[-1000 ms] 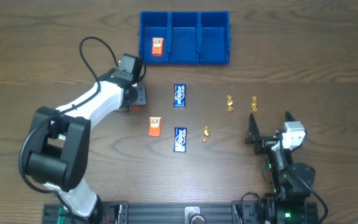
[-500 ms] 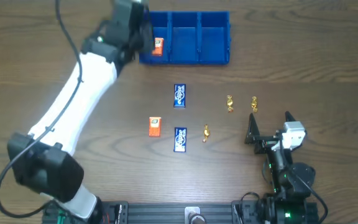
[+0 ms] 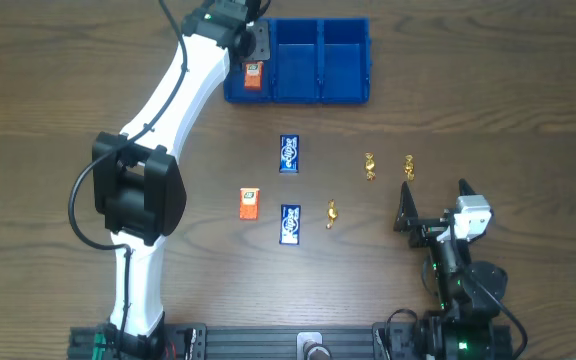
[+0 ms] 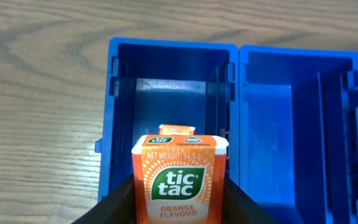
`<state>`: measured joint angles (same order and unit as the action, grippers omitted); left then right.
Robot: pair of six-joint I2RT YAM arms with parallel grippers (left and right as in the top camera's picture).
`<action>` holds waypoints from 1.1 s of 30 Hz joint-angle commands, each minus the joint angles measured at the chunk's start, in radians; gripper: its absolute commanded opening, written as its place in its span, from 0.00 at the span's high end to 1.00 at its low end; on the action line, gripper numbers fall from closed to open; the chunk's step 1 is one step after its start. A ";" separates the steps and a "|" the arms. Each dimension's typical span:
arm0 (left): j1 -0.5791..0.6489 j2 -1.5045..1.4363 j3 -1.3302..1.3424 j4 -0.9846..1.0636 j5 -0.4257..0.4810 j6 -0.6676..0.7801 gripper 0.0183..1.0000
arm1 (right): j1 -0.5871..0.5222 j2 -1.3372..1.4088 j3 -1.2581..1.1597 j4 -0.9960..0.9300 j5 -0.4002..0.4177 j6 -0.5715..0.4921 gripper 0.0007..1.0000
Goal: Sort Candies Into Trays
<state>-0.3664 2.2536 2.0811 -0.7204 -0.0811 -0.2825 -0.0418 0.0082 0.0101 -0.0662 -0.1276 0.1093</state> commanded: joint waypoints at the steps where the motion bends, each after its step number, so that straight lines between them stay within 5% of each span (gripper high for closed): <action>1: 0.008 -0.027 0.022 0.002 -0.025 -0.002 0.24 | -0.005 -0.005 -0.002 -0.003 -0.005 -0.006 0.00; 5: 0.005 -0.211 -0.094 0.045 -0.057 -0.003 0.13 | -0.005 -0.005 -0.002 -0.003 -0.005 -0.006 0.00; 9: -0.026 -0.566 -0.515 0.177 -0.056 -0.033 0.12 | -0.005 -0.005 -0.002 -0.003 -0.005 -0.006 0.00; 16: -0.281 -0.766 -1.078 0.251 -0.114 -0.253 0.13 | -0.004 -0.005 -0.002 -0.003 -0.005 -0.006 0.00; 21: -0.353 -0.663 -1.176 0.305 -0.100 -0.397 0.14 | -0.005 -0.005 -0.002 -0.003 -0.005 -0.006 0.00; 33: -0.340 -0.580 -1.177 0.224 -0.048 -0.452 0.17 | -0.005 -0.005 -0.002 -0.003 -0.005 -0.006 0.00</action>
<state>-0.7174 1.6646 0.9066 -0.4721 -0.1356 -0.7086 -0.0418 0.0082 0.0101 -0.0662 -0.1280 0.1093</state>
